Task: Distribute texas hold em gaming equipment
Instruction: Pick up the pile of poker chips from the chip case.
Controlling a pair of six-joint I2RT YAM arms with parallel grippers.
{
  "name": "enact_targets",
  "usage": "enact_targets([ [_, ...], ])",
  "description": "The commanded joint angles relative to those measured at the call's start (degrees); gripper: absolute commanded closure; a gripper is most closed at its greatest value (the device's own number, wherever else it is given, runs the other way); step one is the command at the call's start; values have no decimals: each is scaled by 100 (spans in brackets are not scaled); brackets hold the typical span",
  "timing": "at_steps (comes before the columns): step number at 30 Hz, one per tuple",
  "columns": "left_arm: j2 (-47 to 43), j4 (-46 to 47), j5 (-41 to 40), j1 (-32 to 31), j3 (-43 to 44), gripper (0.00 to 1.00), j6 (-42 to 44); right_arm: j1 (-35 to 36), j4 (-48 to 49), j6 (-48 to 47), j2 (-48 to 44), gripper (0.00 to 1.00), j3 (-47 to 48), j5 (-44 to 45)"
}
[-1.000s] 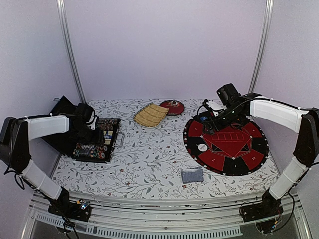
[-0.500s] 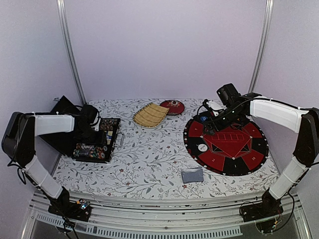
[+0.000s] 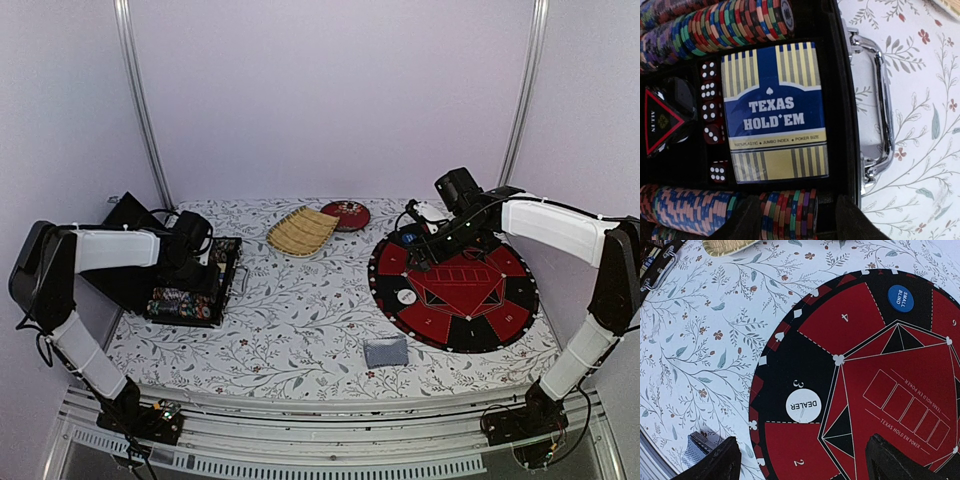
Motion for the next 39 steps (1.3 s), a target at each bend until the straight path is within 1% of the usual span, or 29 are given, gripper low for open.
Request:
enact_targets([
  [1,-53,-662,17,-137,-34,46,-95,44,-51,-66,75,12,-52,-114],
  [5,36,-740,-252,-141,56,46,-57,40,-51,-74,91,12,-52,-158],
  [11,81,-775,-400,-370,241,46,-25,44,-63,-83,101,12,-69,-185],
  [16,-6,-797,-471,-464,307,46,14,49,-68,-92,135,12,-65,-224],
  [19,-93,-842,-678,-456,322,45,10,56,-72,-101,149,12,-69,-254],
  [22,-93,-916,-813,-429,336,42,33,66,-81,-108,171,12,-69,-257],
  [26,7,-951,-700,-389,323,35,49,81,-90,-118,183,12,-78,-256],
  [27,26,-958,-704,-372,322,35,34,83,-90,-118,185,12,-78,-252],
  [33,-8,-929,-725,-330,354,37,32,93,-82,-127,202,12,-111,-275],
  [39,-43,-1046,-898,-326,386,36,20,117,-94,-134,224,12,-121,-305],
])
